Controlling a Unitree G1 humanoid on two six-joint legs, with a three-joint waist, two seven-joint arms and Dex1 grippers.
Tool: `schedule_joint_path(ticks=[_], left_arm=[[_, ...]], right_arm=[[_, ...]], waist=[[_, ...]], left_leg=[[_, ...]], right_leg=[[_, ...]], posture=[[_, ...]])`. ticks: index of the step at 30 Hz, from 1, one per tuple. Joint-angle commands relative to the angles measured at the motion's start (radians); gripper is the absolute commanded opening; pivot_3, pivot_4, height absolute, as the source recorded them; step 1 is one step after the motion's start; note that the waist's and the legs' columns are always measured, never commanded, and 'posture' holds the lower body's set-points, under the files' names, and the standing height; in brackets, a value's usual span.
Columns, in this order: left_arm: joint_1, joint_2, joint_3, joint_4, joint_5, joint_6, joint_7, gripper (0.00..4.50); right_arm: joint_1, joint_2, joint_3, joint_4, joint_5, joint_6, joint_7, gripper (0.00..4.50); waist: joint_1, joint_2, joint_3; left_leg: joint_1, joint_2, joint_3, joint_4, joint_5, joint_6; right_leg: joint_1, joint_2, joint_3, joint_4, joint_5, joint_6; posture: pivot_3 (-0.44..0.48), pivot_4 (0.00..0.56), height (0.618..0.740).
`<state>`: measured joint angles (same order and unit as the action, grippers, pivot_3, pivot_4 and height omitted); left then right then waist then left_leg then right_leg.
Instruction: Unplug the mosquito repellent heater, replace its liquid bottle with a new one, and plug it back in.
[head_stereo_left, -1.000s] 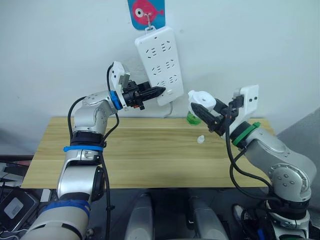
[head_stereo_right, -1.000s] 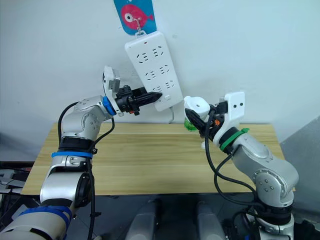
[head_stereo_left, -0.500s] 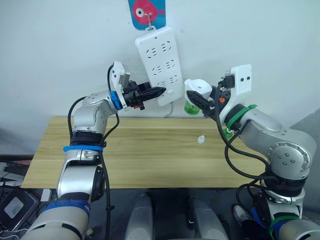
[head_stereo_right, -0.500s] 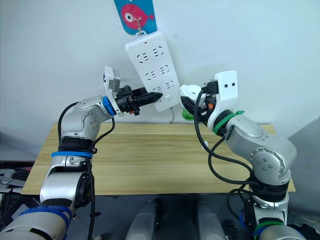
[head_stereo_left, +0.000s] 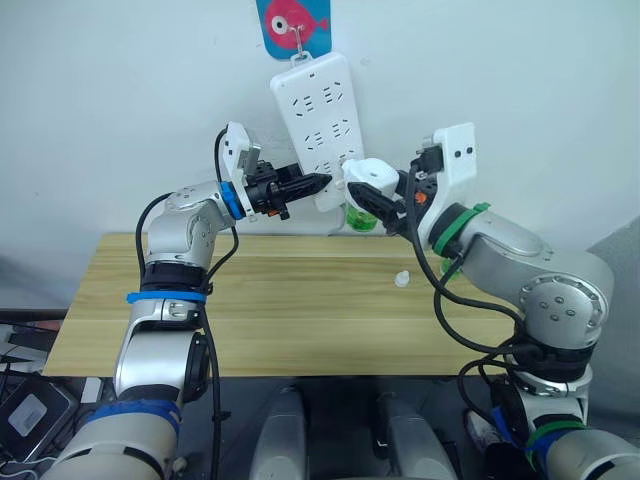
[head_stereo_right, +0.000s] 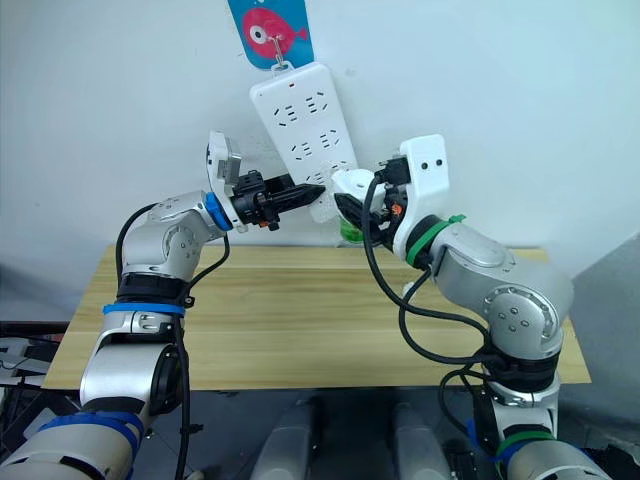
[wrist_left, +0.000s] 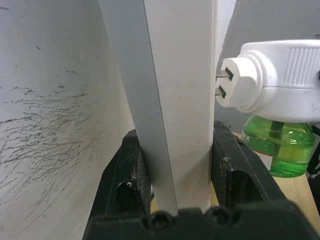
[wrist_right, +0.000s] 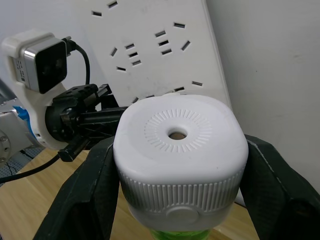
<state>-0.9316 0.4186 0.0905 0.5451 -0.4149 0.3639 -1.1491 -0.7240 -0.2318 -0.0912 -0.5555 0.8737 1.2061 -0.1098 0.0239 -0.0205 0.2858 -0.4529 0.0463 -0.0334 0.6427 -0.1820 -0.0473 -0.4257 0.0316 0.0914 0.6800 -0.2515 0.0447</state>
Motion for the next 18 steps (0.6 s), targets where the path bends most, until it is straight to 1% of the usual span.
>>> schedule_joint_path(ticks=[1, 18], left_arm=[[-0.012, -0.001, -0.013, -0.031, 0.002, -0.015, -0.017, 1.31], [-0.009, -0.005, -0.015, -0.037, 0.008, -0.025, -0.011, 1.31]], right_arm=[[-0.017, 0.006, 0.000, -0.012, -0.021, -0.023, 0.004, 2.93], [0.010, 0.009, -0.014, -0.013, -0.071, -0.023, 0.024, 2.93]], waist=[[0.000, 0.000, 0.000], [0.000, 0.000, 0.000]], left_leg=[[0.000, 0.000, 0.000, 0.000, 0.000, 0.000], [0.000, 0.000, 0.000, 0.000, 0.000, 0.000]], right_leg=[[0.000, 0.000, 0.000, 0.000, 0.000, 0.000], [0.000, 0.000, -0.001, 0.000, 0.000, 0.000]], posture=[[0.141, 0.232, 0.740], [0.138, 0.233, 0.740]])
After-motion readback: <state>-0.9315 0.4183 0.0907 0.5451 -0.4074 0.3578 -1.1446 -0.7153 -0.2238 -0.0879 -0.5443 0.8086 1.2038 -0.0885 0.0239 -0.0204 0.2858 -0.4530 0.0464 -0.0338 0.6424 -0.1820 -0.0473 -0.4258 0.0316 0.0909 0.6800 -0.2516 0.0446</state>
